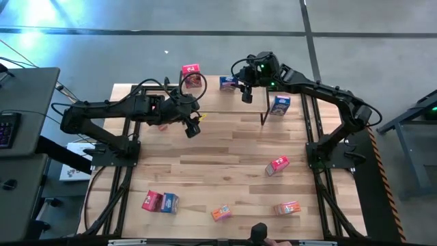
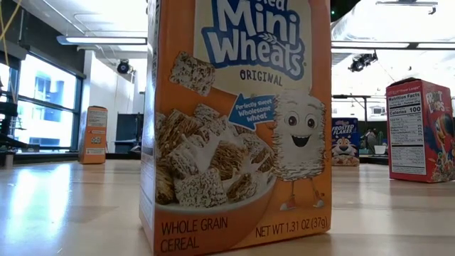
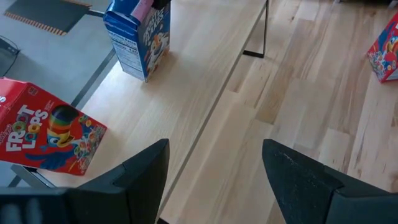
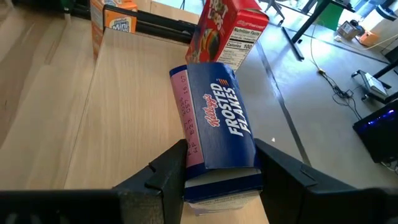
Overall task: Stack cereal on shelf
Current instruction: Put the middle blue cereal box on the shelf
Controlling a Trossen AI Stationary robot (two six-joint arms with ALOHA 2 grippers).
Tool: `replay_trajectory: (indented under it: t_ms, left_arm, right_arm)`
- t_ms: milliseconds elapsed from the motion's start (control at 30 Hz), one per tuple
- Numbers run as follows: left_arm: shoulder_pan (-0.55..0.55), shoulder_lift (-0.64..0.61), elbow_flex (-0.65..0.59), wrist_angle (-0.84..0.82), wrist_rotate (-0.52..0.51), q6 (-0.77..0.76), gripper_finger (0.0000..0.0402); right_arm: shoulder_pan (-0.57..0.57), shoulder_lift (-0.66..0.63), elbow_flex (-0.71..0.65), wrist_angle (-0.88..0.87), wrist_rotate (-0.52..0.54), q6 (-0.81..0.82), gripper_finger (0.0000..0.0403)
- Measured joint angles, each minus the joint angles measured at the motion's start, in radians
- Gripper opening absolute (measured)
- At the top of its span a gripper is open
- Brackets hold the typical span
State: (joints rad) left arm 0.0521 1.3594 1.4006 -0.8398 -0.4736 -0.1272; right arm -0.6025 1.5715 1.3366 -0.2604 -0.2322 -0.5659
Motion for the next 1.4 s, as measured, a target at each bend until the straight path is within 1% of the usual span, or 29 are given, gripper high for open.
replay_trajectory:
  t_ms: [467,1000,1267,1400]
  left_arm:
    - [0.000,0.000,0.000,0.000,0.000,0.000,0.0248]
    - [0.000,0.000,0.000,0.002,0.000,0.000,0.0248]
    - [0.000,0.000,0.000,0.003,0.000,0.000,0.0248]
    - [0.000,0.000,0.000,0.003,0.000,0.000,0.0248]
  right_arm:
    - [-0.008,0.004,0.000,-0.011,-0.004,0.010,0.0161]
    - [-0.026,0.022,0.000,-0.008,-0.017,0.015,0.0205]
    - [-0.026,0.022,-0.001,0.019,-0.019,0.014,0.0245]
    - [-0.026,0.022,-0.001,0.029,-0.010,0.010,0.0255]
